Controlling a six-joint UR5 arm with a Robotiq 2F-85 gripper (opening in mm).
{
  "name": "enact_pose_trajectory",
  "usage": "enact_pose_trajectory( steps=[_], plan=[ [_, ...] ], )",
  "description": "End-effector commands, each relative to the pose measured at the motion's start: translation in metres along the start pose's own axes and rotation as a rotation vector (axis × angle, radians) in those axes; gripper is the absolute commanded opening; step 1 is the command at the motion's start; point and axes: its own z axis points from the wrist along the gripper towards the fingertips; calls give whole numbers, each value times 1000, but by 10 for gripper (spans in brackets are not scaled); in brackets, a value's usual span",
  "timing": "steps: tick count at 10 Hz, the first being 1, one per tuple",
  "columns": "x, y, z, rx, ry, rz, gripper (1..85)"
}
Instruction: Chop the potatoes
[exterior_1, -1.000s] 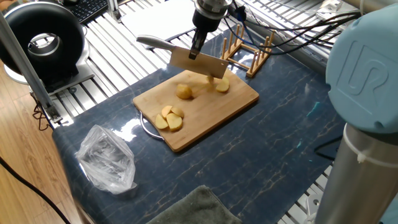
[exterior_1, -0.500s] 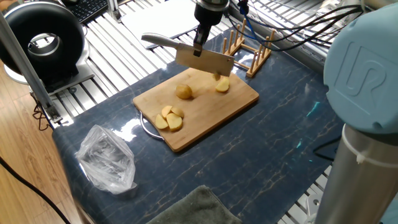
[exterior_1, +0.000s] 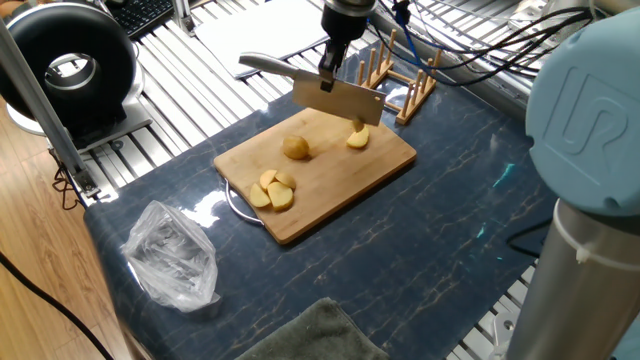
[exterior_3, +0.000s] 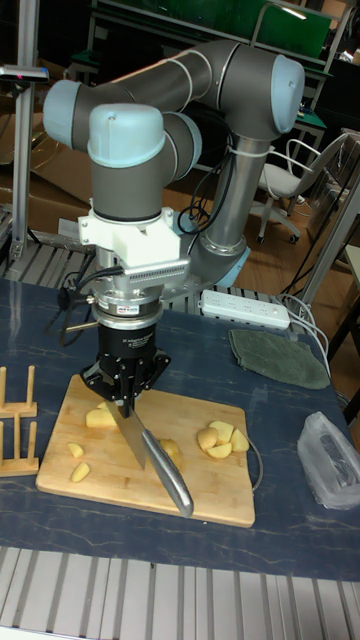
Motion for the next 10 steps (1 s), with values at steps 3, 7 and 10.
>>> enact_pose_trajectory(
  steps=[3, 7, 10],
  plan=[
    [13, 15, 0, -79, 22, 208, 10],
    [27, -20, -7, 69, 61, 178, 10],
    [30, -15, -9, 77, 67, 197, 10]
  ],
)
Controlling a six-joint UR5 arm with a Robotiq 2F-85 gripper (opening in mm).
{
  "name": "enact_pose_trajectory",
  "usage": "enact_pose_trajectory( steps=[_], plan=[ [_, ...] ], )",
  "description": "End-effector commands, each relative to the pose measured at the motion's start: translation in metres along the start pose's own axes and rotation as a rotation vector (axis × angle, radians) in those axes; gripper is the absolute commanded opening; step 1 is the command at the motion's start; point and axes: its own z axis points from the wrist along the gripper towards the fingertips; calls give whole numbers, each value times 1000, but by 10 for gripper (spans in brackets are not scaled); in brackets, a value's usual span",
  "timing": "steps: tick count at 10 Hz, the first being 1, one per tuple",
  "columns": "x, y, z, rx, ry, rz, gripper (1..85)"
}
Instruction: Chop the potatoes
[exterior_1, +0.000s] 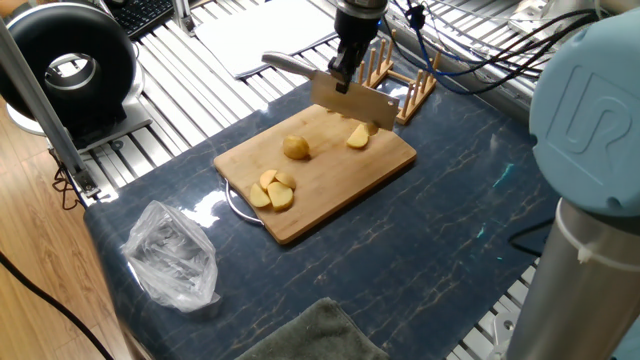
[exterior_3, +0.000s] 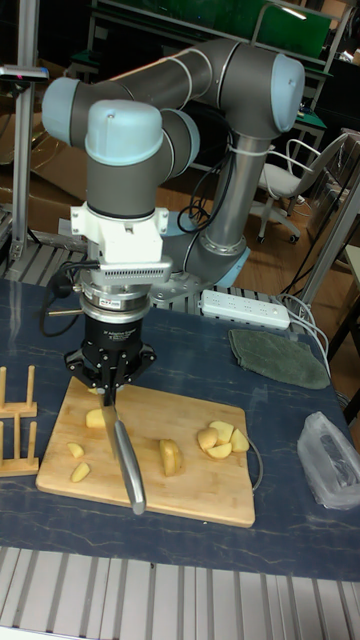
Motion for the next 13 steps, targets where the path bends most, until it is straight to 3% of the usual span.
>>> enact_pose_trajectory(
  steps=[1, 4, 7, 13],
  plan=[
    [4, -2, -1, 20, -7, 31, 10],
    [8, 1, 4, 18, -25, 36, 10],
    [7, -1, 8, 45, -42, 26, 10],
    [14, -3, 8, 87, -8, 2, 10]
  ],
)
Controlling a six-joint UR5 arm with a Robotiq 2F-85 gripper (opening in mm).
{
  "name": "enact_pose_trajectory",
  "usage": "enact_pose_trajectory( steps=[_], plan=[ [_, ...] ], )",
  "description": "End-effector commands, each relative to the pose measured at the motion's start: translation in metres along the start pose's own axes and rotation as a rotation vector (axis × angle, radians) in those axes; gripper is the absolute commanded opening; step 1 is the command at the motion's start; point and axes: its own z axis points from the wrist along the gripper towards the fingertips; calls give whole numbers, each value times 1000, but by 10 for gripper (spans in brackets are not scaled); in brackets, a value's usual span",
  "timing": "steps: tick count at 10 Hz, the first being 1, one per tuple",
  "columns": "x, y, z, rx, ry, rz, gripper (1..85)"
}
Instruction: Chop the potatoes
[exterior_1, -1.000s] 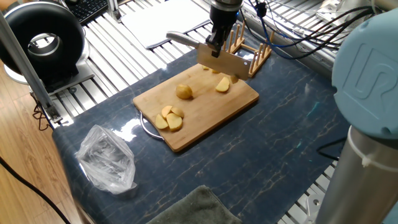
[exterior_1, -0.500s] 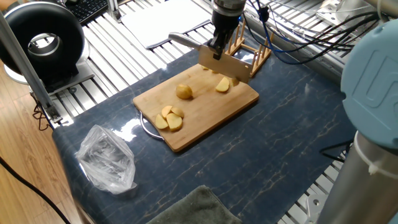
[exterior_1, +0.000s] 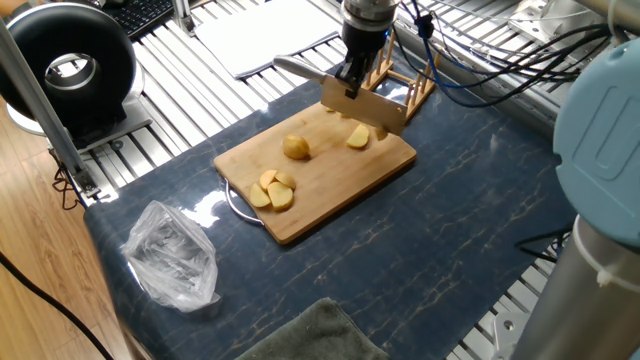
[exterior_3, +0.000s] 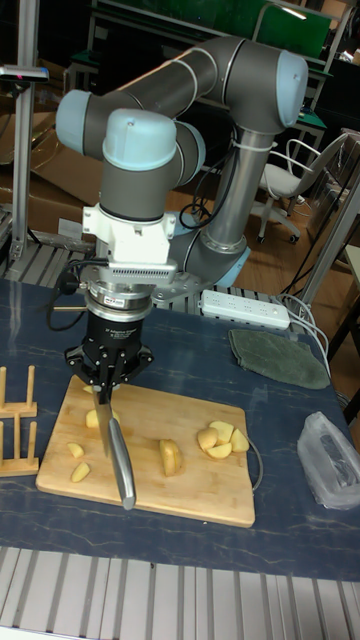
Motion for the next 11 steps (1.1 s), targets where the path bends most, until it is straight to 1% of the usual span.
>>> enact_pose_trajectory(
  steps=[1, 3, 4, 7, 8, 10, 11],
  plan=[
    [2, 3, -7, 3, 6, -8, 10],
    [2, 13, -12, -32, 9, 19, 10],
    [5, 13, -14, -29, 18, 32, 10],
    [14, 17, -14, -41, 53, 67, 10],
    [15, 17, -14, -43, 58, 77, 10],
    [17, 12, -14, -21, 64, 79, 10],
    [18, 10, -14, -16, 68, 77, 10]
  ],
)
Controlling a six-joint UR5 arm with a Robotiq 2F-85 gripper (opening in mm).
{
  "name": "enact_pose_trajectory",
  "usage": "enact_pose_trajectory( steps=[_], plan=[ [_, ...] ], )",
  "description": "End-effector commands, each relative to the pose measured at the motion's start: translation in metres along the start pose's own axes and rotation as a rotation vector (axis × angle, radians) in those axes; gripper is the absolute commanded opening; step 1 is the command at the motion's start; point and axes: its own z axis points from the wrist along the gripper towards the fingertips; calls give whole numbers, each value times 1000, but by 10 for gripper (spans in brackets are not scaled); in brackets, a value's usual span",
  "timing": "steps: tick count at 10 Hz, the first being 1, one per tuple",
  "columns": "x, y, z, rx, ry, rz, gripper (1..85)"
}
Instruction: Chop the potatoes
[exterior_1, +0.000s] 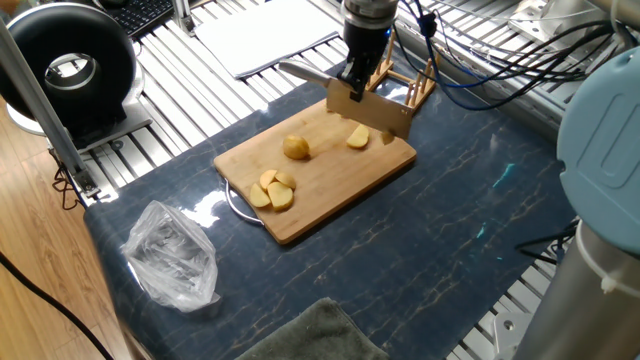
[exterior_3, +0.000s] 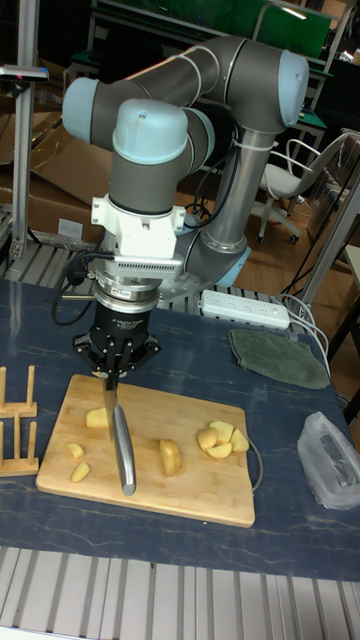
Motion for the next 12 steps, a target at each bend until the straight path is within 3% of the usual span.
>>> enact_pose_trajectory(
  steps=[1, 6, 9, 12],
  plan=[
    [5, 0, -2, -3, 19, 20, 10],
    [-5, 5, -2, -20, -20, 51, 10],
    [-17, 2, 11, -6, -42, 34, 10],
    [-16, 3, 27, -35, -55, 23, 10]
  ],
)
